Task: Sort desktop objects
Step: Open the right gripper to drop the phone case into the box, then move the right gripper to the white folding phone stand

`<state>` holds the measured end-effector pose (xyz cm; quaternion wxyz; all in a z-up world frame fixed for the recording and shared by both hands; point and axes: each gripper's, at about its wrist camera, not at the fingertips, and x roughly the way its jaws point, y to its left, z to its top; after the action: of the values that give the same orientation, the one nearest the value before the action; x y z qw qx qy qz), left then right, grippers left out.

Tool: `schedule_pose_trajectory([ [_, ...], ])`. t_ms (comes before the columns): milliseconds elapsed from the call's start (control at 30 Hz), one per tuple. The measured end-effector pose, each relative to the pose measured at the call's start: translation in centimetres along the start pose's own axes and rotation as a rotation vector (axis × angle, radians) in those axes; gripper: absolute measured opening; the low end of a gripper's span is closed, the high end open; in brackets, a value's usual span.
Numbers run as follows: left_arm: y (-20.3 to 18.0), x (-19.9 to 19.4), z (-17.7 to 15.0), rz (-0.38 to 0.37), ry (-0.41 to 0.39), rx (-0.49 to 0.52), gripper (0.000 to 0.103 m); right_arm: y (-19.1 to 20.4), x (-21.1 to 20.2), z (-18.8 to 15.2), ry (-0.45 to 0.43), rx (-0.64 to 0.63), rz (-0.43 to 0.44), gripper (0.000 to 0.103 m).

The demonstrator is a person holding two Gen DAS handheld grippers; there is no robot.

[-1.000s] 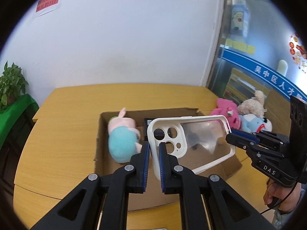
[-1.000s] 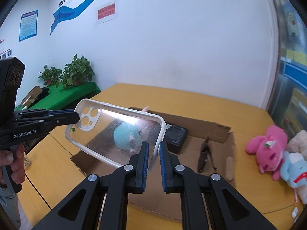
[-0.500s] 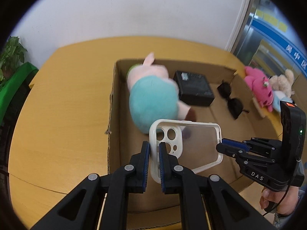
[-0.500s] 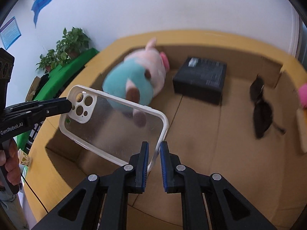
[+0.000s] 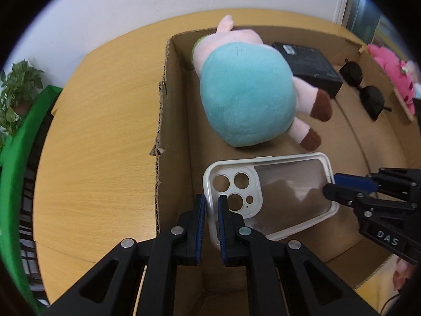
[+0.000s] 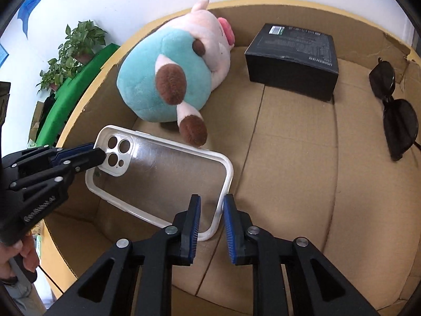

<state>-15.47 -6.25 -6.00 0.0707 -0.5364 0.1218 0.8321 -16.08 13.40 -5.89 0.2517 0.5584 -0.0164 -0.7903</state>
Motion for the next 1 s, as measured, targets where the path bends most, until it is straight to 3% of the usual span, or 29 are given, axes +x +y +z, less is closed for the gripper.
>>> schedule_pose_trajectory([
  [133, -0.7, 0.5, 0.2, 0.043, 0.024, 0.037, 0.01, -0.1, -0.1, -0.1, 0.001, 0.013, -0.002, 0.022],
  [233, -0.4, 0.2, 0.1, 0.001, 0.014, 0.019, 0.01, 0.0, -0.6, -0.4, -0.014, 0.006, -0.006, 0.046],
  [267, -0.3, -0.3, 0.2, -0.02, -0.007, 0.01, 0.01, 0.3, -1.2, -0.5, -0.033, -0.009, -0.019, 0.054],
  [400, 0.7, -4.5, -0.7, -0.061, -0.146, -0.033, 0.011, 1.0, -5.2, -1.7, -0.138, -0.033, -0.008, 0.065],
  [467, 1.0, -7.2, -1.9, -0.082, -0.223, -0.061, 0.02, 1.5, -8.4, -3.0, -0.221, -0.053, -0.022, 0.076],
  [500, 1.0, -8.9, -2.7, -0.093, -0.275, -0.076, 0.037, 1.7, -9.5, -3.6, -0.258, -0.064, -0.043, 0.085],
  [533, 0.9, -10.3, -3.5, -0.102, -0.324, -0.086, 0.057, 1.9, -10.7, -4.3, -0.294, -0.075, -0.072, 0.087],
  [600, 0.1, -13.0, -5.0, -0.129, -0.439, -0.093, 0.078, 1.8, -13.0, -5.7, -0.351, -0.081, -0.128, 0.09],
  [667, -0.8, -14.7, -6.0, -0.136, -0.522, -0.084, 0.079, 1.7, -14.2, -6.6, -0.358, -0.073, -0.16, 0.09],
  [733, -2.1, -15.5, -6.8, -0.161, -0.549, -0.071, 0.079, 2.0, -14.6, -6.9, -0.373, -0.086, -0.199, 0.092],
  [1000, -5.1, -15.4, -8.1, -0.196, -0.517, -0.05, 0.079, 1.9, -15.8, -10.7, -0.385, -0.092, -0.203, 0.093],
])
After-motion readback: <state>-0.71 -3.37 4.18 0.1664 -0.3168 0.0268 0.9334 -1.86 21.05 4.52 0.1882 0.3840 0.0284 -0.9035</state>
